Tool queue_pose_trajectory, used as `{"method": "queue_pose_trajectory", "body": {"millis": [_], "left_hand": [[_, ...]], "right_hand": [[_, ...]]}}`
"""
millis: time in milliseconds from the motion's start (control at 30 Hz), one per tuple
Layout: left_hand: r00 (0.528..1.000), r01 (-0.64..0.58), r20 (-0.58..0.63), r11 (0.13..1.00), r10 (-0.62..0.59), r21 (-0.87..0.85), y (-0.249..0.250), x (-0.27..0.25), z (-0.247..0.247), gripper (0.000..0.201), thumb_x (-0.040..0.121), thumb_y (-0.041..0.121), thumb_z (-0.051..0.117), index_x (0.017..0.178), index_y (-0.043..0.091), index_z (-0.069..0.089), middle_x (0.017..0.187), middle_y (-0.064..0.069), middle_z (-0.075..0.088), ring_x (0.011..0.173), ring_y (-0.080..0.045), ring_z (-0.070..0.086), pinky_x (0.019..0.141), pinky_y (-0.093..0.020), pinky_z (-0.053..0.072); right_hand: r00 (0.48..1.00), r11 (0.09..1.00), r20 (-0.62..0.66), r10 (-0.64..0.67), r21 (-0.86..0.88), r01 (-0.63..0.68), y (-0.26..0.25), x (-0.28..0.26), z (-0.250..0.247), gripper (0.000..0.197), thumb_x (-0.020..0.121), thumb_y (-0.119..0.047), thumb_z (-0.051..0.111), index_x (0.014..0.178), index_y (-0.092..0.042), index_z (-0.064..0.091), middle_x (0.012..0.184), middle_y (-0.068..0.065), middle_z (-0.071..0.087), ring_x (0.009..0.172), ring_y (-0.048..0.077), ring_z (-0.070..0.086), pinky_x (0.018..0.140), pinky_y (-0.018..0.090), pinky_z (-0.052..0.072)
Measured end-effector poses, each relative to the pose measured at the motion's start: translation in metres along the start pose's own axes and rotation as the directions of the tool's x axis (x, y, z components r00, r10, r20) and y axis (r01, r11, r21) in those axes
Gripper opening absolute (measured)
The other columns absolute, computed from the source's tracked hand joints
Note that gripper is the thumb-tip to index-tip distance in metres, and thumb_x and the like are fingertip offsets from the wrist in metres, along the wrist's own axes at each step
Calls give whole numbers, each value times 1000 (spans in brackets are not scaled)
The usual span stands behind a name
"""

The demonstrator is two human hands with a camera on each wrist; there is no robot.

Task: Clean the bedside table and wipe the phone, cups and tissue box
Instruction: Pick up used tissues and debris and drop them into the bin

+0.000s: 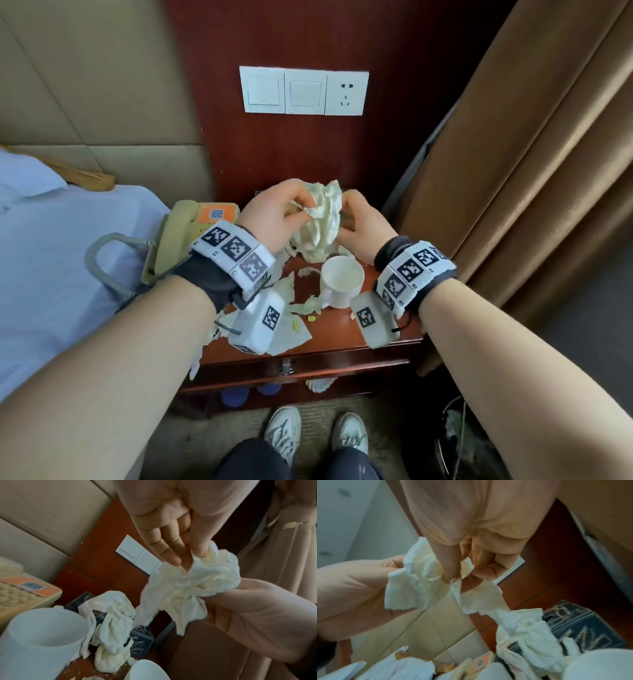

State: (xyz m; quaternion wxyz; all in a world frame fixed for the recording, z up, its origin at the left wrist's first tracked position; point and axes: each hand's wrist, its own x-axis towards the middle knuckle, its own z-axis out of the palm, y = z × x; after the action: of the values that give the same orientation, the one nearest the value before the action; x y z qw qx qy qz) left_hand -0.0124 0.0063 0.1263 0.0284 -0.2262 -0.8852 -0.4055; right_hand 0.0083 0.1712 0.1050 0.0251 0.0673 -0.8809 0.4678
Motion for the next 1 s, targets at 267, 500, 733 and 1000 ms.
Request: {"method": "queue_pose_trajectory", "body": {"millis": [267, 500, 733, 1000], "left_hand": [[987, 161, 8, 966, -162, -203, -39, -29, 3, 23, 86, 10, 62, 103, 24, 54, 104, 1, 59, 95, -17, 59, 93, -33, 47], [817, 269, 295, 780, -496, 566, -126, -75, 54, 81, 80, 33, 69, 146, 30, 22, 148, -8, 24, 133, -32, 31, 110, -37, 28], [772, 66, 444, 751, -455, 656, -150, -65, 95, 85, 79, 32, 70, 146, 33, 17, 149, -10, 16, 130, -37, 27, 107, -42, 36], [788, 132, 365, 715, -496, 687, -147, -44, 105, 43, 90, 20, 53, 131, 21, 42, 135, -12, 36, 110, -32, 48, 86, -37, 42]], "right_hand": [[997, 975, 18, 76, -210, -71, -6, -1, 12, 17, 87, -8, 49, 86, -25, 47, 81, -2, 52, 74, 17, 51, 62, 22, 38], [985, 942, -22, 173, -288, -172, 21, -17, 22, 38, 86, 0, 44, 63, -25, 26, 61, -5, 37, 48, 7, 38, 39, 8, 31], [978, 916, 21, 206, -355, -185, 43, -25, 37, 14, 86, -4, 46, 97, -8, 52, 79, 5, 55, 64, 18, 48, 60, 25, 38], [981, 911, 30, 194, -375, -169, 59, -24, 41, 16, 84, -2, 47, 85, -16, 40, 68, -7, 43, 56, 6, 39, 51, 18, 32]]}}
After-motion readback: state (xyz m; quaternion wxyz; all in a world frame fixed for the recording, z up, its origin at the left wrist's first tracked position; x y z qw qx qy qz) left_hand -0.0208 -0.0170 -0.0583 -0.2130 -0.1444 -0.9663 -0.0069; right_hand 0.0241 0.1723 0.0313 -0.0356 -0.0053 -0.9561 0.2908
